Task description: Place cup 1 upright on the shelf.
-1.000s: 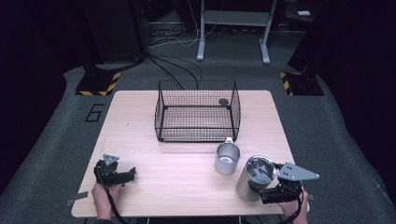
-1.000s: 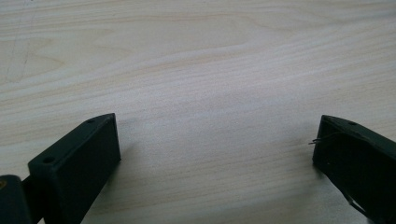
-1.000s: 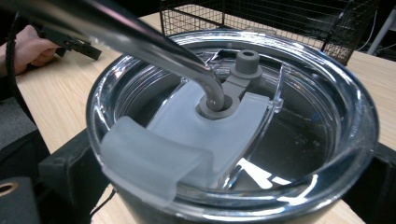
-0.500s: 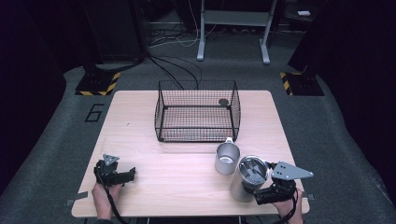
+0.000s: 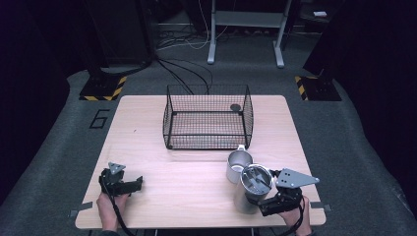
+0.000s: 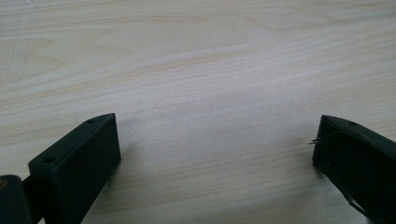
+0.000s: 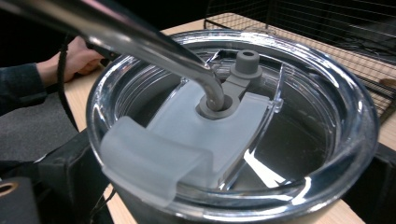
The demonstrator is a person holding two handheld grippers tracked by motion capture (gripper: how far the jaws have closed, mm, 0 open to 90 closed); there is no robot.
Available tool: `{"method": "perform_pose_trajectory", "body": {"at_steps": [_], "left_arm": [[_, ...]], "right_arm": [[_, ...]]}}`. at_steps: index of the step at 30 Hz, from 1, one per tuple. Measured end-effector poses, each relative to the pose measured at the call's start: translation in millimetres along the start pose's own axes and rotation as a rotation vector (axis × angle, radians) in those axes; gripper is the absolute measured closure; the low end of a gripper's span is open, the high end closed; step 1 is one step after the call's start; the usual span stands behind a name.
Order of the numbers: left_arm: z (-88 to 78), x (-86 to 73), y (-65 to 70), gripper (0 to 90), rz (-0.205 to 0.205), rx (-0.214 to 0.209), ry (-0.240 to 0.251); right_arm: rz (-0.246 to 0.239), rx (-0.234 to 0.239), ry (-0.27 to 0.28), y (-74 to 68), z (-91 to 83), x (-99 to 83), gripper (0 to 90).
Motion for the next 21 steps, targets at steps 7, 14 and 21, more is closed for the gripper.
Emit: {"method": "perform_pose_trajectory", "body": {"at_steps": [7,14,21], "left_arm": [[-0.2,-0.2,0.3,0.9,-0.002,-0.002,-0.002],[-0.5,-0.2,0.4,1.0,0.0,-0.004,-0.004],[-0.5,-0.2,0.5,1.0,0.001,-0.004,-0.004]], "right_arm": [[-0.007,0.037,-0.006,-12.0,12.8,7.7,3.6],[-0.02,0.06,-0.016,-19.7,23.7,15.2,3.6],[-0.032,0.083,-0.025,-24.7,34.0,21.5,3.6]]}}
Point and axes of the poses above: each handheld gripper's, and its own axes: z roughly forward along the jaws, x roughly out of its top, y roughly to its right, the point moved 8 cm from there along z, roughly forward along the jaws, and after that the axes turned 15 degrees about z, right-handed, at the moved point
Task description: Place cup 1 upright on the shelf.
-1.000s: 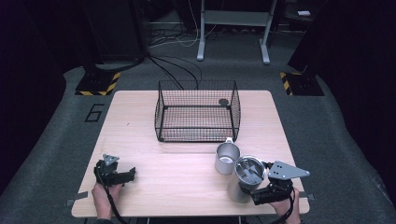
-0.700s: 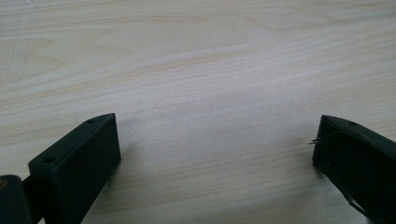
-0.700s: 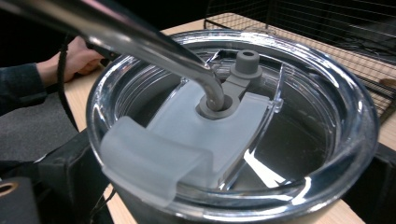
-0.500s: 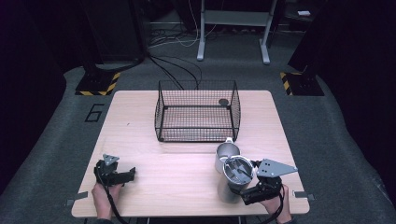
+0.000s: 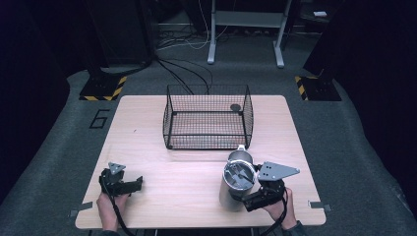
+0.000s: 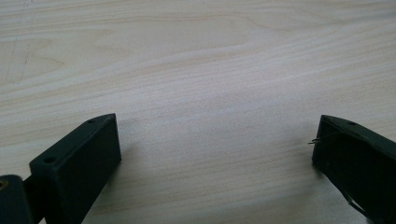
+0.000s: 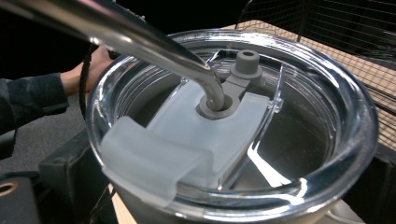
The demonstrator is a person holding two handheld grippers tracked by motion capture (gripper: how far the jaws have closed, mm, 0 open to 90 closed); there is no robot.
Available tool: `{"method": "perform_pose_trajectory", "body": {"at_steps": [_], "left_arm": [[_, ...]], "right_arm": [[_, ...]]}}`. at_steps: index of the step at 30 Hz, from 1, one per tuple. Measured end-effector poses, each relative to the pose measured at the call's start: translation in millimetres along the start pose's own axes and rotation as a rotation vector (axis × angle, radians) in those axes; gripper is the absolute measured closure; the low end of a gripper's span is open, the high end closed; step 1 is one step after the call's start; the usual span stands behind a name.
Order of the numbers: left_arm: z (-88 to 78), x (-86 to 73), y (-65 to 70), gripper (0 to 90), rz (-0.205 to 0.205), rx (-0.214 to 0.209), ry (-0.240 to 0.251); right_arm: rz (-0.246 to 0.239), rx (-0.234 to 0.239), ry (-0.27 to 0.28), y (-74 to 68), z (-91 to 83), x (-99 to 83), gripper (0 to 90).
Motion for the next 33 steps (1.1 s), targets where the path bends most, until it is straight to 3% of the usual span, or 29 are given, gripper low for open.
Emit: {"method": "perform_pose_trajectory", "body": {"at_steps": [13,33], "left_arm": [[0.0,0.2,-0.3,1.3,0.004,0.003,0.002],[0.2,1.5,1.0,1.2,0.013,0.015,0.001]], "right_arm": [[-0.008,0.021,-0.028,-2.8,23.0,13.3,3.6],[0.0,0.016,-0.023,5.8,47.0,39.2,3.6]]}}
Point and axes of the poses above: each handheld gripper's, and its own axes: z roughly forward along the jaws, x roughly out of its top, y roughly to its right, the point moved 8 cm from there along z, roughly forward along the jaws, and after that the axes turned 15 degrees about z, right-handed, at the moved point
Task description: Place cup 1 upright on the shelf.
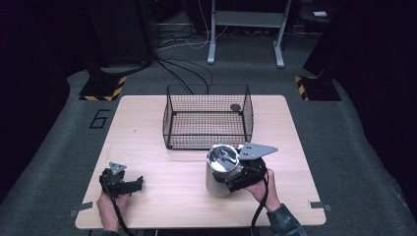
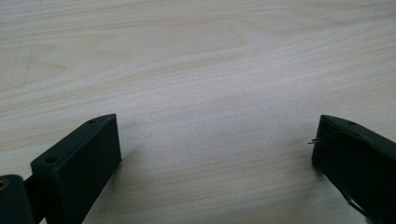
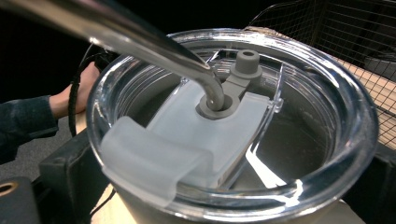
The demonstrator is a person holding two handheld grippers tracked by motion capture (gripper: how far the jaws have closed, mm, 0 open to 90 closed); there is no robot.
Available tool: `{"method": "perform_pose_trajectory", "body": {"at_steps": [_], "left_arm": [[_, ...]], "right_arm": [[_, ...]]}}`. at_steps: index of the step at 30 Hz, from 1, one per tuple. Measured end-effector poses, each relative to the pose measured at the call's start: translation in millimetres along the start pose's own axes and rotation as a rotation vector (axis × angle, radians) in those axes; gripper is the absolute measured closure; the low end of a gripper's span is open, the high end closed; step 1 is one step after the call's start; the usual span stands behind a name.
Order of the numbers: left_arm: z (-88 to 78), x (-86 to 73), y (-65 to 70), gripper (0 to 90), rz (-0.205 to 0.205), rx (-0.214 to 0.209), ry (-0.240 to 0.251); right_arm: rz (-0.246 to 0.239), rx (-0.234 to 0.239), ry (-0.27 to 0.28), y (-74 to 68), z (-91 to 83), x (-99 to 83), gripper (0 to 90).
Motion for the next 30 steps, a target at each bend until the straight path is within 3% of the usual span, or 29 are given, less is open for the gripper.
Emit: {"method": "perform_pose_trajectory", "body": {"at_steps": [7,30], "left_arm": [[2.9,1.6,-0.7,1.3,-0.01,-0.013,0.005],[7.5,6.1,-1.7,1.4,0.014,-0.042,0.005]], "right_arm": [[0.005,-0.005,-0.002,5.2,7.4,8.3,3.6],[-0.002,-0.007,0.009,12.9,24.2,45.0,3.6]]}}
Point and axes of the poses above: each handheld gripper's, and its own axes: z roughly forward along the jaws, x roughly out of its top, y roughly to its right, the point moved 8 cm from there along z, roughly forward along the jaws, and after that the axes turned 15 degrees about z, right-handed, at the moved point
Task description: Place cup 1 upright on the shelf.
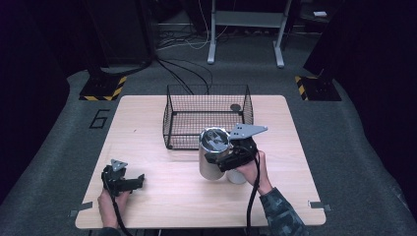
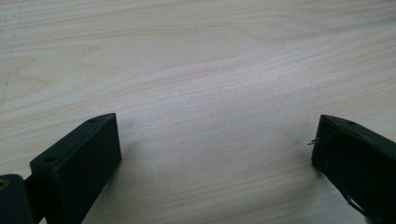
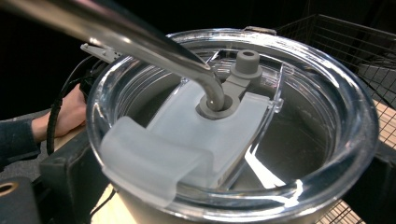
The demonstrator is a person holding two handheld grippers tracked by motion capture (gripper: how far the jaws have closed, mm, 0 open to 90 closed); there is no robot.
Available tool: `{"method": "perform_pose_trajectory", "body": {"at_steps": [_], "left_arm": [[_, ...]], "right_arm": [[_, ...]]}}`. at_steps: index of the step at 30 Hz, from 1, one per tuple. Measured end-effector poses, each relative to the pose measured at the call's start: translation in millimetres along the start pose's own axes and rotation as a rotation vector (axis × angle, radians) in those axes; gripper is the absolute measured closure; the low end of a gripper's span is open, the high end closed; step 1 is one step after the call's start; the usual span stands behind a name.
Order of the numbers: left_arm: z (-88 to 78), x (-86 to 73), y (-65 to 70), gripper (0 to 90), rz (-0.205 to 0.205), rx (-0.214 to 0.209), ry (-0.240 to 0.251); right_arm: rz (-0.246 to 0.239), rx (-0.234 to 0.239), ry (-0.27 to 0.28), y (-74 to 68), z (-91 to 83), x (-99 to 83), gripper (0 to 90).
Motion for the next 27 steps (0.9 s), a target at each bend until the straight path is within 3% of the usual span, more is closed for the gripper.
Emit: {"method": "perform_pose_trajectory", "body": {"at_steps": [27], "left_arm": [[0.0,0.0,0.0,1.4,0.0,0.0,0.0]], "right_arm": [[0.021,-0.039,0.025,15.7,2.5,40.7,3.6]]}}
Point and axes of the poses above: each handheld gripper's, and its own axes: z roughly forward along the jaws, x roughly out of its top, y roughly to its right, the point moved 8 cm from there along z, roughly forward along the jaws, and after that the axes turned 15 degrees about z, right-handed, at the moved point
